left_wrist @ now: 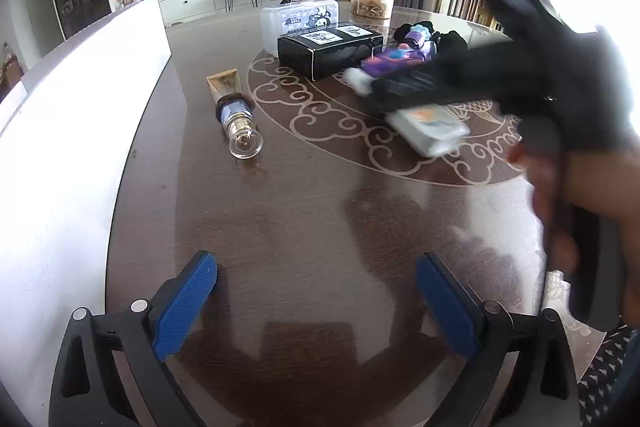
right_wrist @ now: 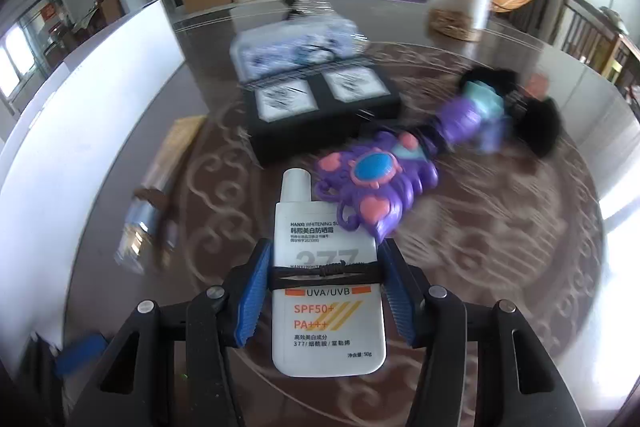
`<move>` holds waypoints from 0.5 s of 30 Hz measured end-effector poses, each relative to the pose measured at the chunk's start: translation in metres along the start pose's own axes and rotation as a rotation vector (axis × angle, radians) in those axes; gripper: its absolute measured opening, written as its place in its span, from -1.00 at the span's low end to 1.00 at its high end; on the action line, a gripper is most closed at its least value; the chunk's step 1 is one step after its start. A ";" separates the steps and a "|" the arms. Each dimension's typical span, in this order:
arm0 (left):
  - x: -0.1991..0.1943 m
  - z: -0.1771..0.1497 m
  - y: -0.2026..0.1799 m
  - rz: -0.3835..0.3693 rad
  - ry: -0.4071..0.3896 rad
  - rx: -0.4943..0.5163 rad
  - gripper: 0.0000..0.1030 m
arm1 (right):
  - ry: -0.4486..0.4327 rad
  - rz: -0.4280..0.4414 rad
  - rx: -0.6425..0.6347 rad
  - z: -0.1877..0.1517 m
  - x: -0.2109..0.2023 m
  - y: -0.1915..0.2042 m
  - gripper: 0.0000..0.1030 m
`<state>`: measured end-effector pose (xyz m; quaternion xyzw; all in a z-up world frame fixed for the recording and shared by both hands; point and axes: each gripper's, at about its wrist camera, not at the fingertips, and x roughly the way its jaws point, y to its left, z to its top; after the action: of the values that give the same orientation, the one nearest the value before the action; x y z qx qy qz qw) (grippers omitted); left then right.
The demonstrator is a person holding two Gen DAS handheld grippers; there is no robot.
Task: Organize objects
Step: 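Grasp the white sunscreen bottle with the right tool and lift it, then grasp the gold cosmetic tube with the left tool while the right tool holds the sunscreen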
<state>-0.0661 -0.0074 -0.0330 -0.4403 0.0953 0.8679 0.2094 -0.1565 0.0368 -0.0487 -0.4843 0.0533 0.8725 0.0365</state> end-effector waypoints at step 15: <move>0.006 0.003 -0.003 0.006 0.044 0.022 1.00 | -0.140 -0.143 0.095 -0.118 -0.074 -0.072 0.14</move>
<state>-0.0700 -0.0017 -0.0362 -0.4565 0.1107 0.8576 0.2094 -0.0095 0.0919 -0.0518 -0.4224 0.0574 0.8959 0.1251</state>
